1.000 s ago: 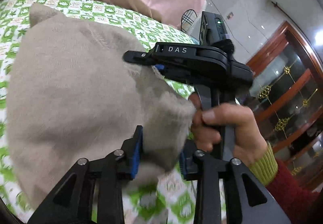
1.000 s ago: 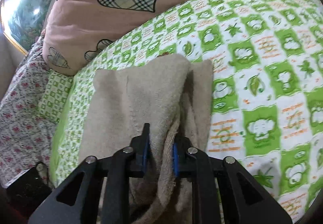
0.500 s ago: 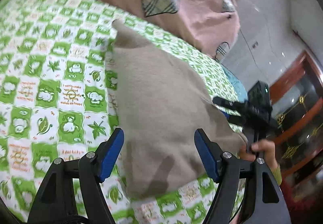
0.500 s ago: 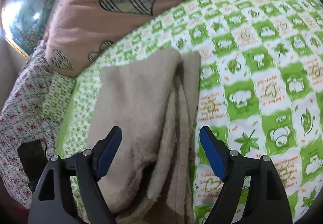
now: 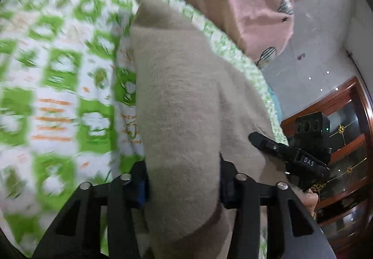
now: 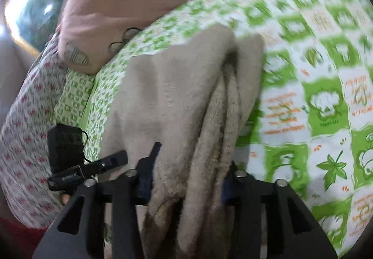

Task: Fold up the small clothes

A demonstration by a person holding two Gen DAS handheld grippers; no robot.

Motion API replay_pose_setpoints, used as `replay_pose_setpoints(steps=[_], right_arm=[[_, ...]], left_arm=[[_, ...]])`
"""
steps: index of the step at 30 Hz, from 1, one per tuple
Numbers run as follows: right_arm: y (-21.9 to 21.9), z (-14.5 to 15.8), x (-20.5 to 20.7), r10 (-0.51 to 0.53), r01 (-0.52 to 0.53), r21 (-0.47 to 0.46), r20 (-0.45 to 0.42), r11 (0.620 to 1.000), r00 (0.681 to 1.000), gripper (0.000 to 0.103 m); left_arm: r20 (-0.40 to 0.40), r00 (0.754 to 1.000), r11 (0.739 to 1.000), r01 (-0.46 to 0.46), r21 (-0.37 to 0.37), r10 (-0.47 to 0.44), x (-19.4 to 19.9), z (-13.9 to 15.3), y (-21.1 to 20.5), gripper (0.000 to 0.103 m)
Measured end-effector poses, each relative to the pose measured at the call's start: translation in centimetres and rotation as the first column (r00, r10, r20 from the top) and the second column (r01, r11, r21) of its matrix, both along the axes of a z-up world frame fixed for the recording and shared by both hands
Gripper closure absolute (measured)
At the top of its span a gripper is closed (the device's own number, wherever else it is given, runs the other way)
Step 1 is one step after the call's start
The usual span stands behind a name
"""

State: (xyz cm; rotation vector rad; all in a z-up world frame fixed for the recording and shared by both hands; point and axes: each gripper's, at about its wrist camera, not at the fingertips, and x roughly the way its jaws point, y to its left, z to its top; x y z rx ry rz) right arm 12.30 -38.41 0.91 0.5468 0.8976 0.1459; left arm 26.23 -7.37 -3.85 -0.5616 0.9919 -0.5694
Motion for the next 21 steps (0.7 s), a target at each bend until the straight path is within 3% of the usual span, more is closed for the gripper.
replay_pose_setpoints(steps=[4,9,16,19,21], right_arm=[[4.4,1.4,-0.6,0.073,-0.079,0.073,0.084,0.994,0.994,0.067],[11.6,-0.2,0.2,0.177,-0.195,0.134,0.133,0.972,0.975,0.067],[18.6,-3.8,1.7,0.243,-0.253,0.134,0.083,0.958,0.966,0.068],[18.9,-5.0,1.5,0.225,-0.225,0.089,0.014,0.97,0.974,0.063],[18.4,-5.5,1.3,0.211,-0.209,0.084,-0.019,0.974,0.977,0.058]], left_arm=[[0.08,0.995,0.998,-0.057,0.0,0.057,-5.4,3.6,4.7,0.061],[0.115,0.986,0.989,-0.131,0.072,0.122,-11.4,5.3,11.5,0.061],[0.064,0.979,0.978,-0.196,0.073,0.192,-14.8,2.3,16.8,0.06],[0.027,0.98,0.978,-0.198,0.066,0.197,-15.0,0.0,17.5,0.05],[-0.006,0.979,0.979,-0.205,0.005,0.205,-14.9,-0.9,18.4,0.041]])
